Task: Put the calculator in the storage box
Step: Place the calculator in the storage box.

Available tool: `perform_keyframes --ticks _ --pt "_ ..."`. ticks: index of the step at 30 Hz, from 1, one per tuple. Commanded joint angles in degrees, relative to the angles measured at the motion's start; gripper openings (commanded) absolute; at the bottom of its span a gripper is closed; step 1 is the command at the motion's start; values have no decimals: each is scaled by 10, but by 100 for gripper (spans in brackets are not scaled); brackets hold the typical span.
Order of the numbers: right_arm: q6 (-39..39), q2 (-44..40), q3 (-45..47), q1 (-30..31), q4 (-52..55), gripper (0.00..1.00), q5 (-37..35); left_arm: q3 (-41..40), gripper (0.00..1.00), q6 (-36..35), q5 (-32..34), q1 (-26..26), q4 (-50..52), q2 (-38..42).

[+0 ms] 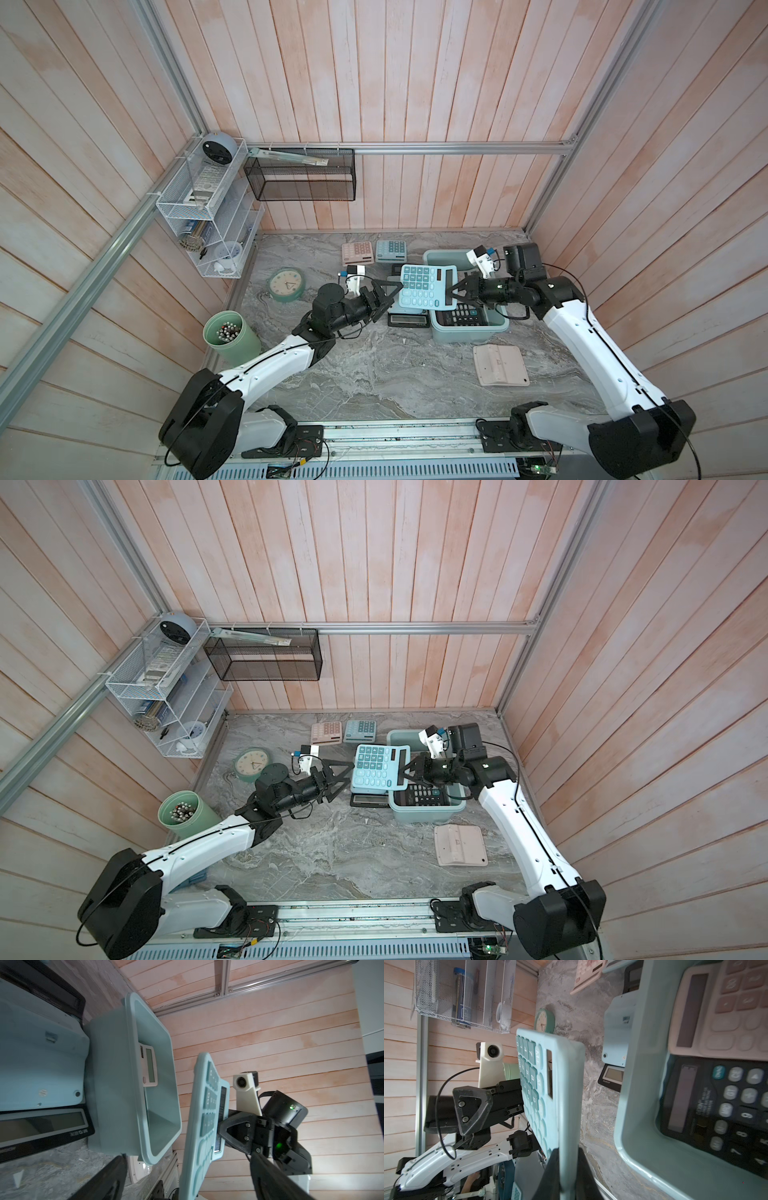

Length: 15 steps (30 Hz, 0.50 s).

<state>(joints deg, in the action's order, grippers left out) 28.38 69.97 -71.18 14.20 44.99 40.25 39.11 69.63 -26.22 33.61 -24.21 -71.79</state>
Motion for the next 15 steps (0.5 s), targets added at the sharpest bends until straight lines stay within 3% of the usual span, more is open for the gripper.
perform_keyframes --ticks 1,9,15 --pt "-91 -6 -51 -22 120 0 -87 26 100 -81 60 -1 160 23" --pt "-169 37 -138 -48 267 0 -312 39 100 -115 90 -2 237 43" --pt "-179 96 -169 -47 316 0 -341 47 100 -129 96 -2 256 41"
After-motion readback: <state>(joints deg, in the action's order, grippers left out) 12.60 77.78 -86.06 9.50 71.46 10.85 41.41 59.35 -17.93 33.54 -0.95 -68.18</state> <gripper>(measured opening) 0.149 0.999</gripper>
